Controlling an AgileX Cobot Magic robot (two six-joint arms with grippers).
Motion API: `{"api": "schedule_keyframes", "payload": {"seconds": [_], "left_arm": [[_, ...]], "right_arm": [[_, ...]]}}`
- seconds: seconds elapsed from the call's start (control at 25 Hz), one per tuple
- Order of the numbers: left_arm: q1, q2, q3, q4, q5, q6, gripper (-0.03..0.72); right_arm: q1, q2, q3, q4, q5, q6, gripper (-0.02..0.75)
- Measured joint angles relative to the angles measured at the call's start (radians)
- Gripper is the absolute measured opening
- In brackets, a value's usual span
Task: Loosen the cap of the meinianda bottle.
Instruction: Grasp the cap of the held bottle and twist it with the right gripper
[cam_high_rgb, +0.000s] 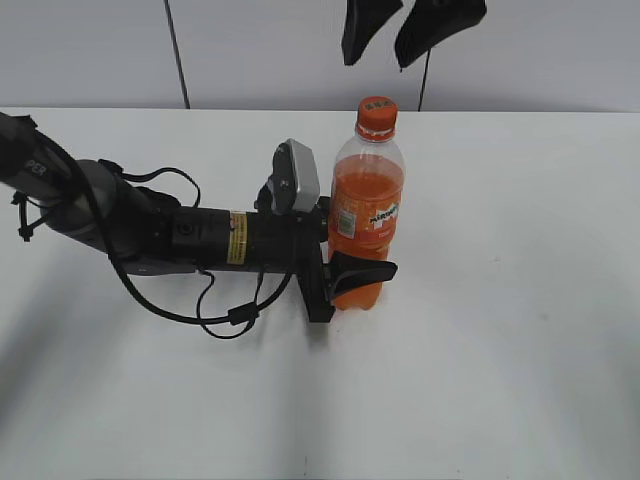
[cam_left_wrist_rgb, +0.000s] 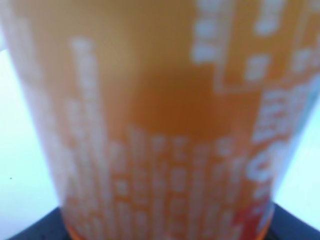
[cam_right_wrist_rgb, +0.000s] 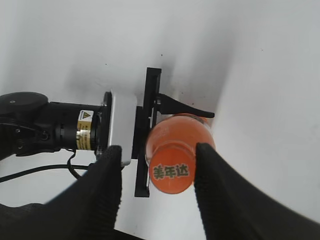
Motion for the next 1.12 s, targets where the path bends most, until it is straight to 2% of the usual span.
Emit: {"api": "schedule_keyframes", "payload": {"seconds": [0.24, 0.48, 1.12], "left_arm": [[0.000, 0.000, 0.000, 0.000, 0.000, 0.000, 0.394], [0.000, 0.000, 0.000, 0.000, 0.000, 0.000, 0.394], [0.000, 0.000, 0.000, -0.002, 0.000, -0.001, 0.394]], "right_arm": [[0.000, 0.000, 0.034, -0.010, 0.000, 0.031, 0.357], [0.000, 0.000, 0.044, -0.011, 0.000, 0.037, 0.389], [0.000, 0.011, 0.098, -0.008, 0.000, 0.058, 0.396]]}}
